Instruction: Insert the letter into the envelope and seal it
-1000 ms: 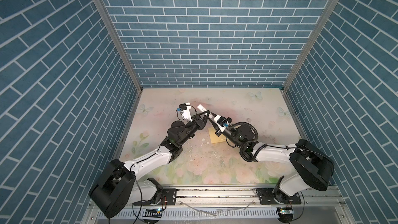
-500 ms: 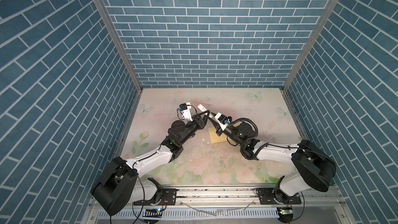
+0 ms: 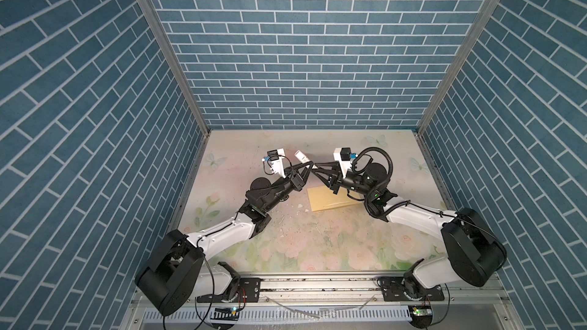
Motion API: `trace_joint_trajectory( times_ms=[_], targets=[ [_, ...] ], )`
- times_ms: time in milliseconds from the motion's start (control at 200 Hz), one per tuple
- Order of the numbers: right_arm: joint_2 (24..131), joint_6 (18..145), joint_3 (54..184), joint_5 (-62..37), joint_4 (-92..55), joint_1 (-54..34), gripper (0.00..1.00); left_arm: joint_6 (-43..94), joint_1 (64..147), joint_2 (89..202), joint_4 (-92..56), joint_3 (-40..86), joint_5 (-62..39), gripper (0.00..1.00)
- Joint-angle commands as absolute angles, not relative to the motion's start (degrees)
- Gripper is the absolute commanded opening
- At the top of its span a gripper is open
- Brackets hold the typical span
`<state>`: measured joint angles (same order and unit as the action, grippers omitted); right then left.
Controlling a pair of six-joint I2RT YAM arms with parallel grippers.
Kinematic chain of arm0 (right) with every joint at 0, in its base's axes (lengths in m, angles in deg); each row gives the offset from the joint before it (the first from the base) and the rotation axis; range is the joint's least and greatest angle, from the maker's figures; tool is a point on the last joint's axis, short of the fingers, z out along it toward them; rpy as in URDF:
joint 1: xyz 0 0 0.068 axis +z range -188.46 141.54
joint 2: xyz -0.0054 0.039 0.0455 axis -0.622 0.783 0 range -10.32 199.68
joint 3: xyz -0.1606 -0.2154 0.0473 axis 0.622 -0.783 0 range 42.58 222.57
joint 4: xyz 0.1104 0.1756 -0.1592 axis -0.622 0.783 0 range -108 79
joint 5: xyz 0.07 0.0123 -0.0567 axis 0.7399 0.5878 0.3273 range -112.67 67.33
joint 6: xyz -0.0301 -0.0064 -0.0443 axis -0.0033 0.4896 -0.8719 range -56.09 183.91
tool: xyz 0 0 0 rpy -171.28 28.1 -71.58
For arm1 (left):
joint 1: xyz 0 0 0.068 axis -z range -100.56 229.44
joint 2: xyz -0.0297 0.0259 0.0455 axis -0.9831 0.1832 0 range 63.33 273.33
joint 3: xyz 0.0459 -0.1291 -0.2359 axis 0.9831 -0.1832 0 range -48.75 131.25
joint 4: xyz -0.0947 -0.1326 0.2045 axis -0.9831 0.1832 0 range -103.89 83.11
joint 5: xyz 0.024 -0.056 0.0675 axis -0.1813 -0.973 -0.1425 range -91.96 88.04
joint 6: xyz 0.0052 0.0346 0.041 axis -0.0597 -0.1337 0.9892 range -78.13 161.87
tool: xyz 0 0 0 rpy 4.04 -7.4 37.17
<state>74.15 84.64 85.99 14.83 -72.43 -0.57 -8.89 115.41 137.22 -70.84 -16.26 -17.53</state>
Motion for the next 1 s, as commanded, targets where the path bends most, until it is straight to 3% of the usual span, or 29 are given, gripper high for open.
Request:
trace_joint_trajectory(
  times_ms=[0, 90, 220, 400, 520, 705, 995],
  targets=[
    [74.42, 90.35, 89.43, 18.34, -73.99, -0.93, 0.0, -7.91, 115.83, 137.55, -71.28, -15.69, -19.61, 0.0],
    [73.48, 87.16, 88.64, 16.06, -72.08, -0.92, 0.13, -9.01, 115.83, 137.51, -71.19, -15.77, -18.65, 0.0],
    [70.5, 79.44, 85.11, 7.06, -72.08, -0.72, 0.42, -10.03, 115.77, 137.41, -71.1, -16.06, -17.34, 0.0],
    [66.38, 60.9, 77.81, -9.84, -78.12, 3.69, 0.61, -10.29, 115.81, 137.34, -70.42, -15.66, -16.9, 0.0],
    [66.52, 50.14, 76.49, -15.83, -78.61, 7.63, 0.65, -10.31, 115.75, 137.25, -70.22, -15.65, -16.59, 0.0],
    [69.8, 44.02, 76.16, -21.71, -84.49, 11.46, 0.64, -10.45, 115.76, 137.44, -70.07, -15.61, -16.64, 0.0],
    [73.83, 41.91, 78.63, -24.35, -86.29, 13.51, 0.43, -10.57, 115.78, 137.25, -70.14, -15.7, -16.64, 0.0]
  ],
)
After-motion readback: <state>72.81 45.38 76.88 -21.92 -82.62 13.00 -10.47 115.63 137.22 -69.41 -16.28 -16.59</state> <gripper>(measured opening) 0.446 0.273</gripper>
